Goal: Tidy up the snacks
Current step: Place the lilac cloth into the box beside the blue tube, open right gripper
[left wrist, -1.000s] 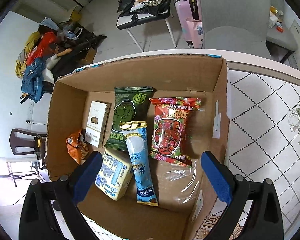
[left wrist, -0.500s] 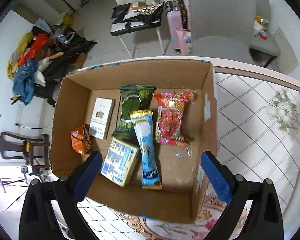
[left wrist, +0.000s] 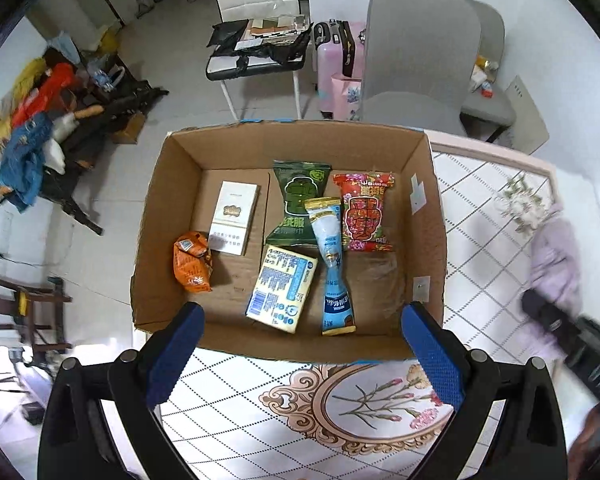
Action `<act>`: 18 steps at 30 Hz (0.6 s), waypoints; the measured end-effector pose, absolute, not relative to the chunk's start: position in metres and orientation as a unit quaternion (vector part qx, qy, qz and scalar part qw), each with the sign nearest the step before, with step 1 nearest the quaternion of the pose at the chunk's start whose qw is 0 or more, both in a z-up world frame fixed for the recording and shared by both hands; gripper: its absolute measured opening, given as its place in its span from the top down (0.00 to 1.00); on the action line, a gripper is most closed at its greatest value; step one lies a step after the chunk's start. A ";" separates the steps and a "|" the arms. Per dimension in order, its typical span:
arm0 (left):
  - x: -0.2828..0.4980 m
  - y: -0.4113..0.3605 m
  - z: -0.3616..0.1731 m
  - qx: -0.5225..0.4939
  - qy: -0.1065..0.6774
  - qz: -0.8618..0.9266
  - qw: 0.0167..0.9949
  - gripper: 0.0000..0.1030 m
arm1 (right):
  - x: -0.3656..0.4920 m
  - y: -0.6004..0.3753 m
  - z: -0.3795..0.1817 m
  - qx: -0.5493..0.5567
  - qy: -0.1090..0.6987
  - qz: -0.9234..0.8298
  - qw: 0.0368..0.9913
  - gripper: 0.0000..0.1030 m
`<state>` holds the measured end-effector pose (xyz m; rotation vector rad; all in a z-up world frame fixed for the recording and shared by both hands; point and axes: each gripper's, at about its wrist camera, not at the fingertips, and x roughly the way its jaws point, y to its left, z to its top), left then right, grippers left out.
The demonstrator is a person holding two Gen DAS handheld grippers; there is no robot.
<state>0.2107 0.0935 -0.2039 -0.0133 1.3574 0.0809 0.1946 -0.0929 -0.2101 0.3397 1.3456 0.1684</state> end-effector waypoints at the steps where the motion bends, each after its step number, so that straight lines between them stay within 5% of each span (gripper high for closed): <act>1: 0.210 0.105 -0.202 -0.025 0.629 0.028 0.776 0.02 | 0.193 -0.078 -0.208 0.148 0.621 0.085 0.765 0.70; 18: 0.234 0.160 -0.259 -0.054 0.662 -0.011 0.747 0.02 | 0.228 0.011 -0.298 0.088 0.675 0.077 0.729 0.70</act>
